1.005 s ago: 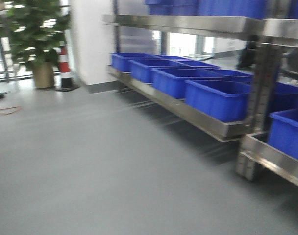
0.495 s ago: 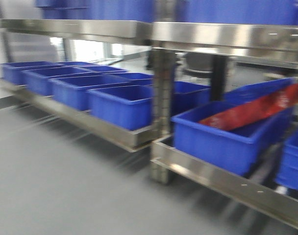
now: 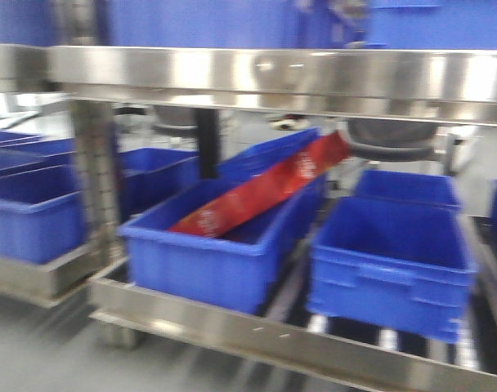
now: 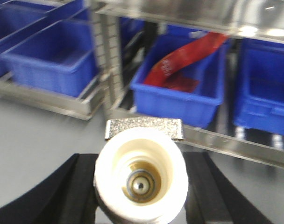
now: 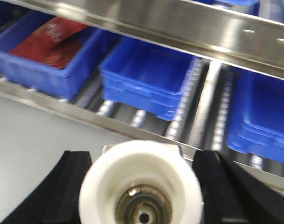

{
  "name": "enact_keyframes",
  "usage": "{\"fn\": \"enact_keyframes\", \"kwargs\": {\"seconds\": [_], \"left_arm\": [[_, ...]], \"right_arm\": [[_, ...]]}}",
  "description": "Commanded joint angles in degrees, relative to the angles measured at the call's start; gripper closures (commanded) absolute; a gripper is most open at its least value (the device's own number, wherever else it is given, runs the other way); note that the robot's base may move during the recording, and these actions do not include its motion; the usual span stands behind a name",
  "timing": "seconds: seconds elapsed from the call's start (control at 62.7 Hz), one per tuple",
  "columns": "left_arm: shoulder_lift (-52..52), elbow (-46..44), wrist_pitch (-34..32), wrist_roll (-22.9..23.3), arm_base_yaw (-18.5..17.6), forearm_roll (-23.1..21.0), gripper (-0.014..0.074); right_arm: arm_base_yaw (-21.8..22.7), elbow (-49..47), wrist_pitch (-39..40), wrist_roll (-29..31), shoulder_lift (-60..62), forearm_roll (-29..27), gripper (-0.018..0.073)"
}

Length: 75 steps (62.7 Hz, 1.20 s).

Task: Place valve from conveyor to right shelf box
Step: 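Drive the base up to the steel shelf of blue bins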

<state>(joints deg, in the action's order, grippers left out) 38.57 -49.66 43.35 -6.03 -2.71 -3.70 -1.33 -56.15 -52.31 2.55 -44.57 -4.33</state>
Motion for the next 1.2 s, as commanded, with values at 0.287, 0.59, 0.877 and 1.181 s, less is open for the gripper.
{"fn": "enact_keyframes", "kwargs": {"seconds": [0.287, 0.59, 0.877, 1.181], "left_arm": [[-0.41, -0.37, -2.81, 0.08, 0.07, -0.7, 0.0708], [-0.41, -0.37, -2.81, 0.08, 0.07, -0.7, 0.0708], [-0.41, -0.37, -2.81, 0.08, 0.07, -0.7, 0.0708], [-0.41, -0.37, -2.81, 0.08, 0.07, -0.7, 0.0708]], "right_arm": [[0.09, -0.39, 3.51, 0.47, 0.6, 0.58, 0.0722], [0.09, -0.39, 3.51, 0.47, 0.6, 0.58, 0.0722], [0.09, -0.39, 3.51, 0.47, 0.6, 0.58, 0.0722], [0.09, -0.39, 3.51, 0.47, 0.6, 0.58, 0.0722]]}}
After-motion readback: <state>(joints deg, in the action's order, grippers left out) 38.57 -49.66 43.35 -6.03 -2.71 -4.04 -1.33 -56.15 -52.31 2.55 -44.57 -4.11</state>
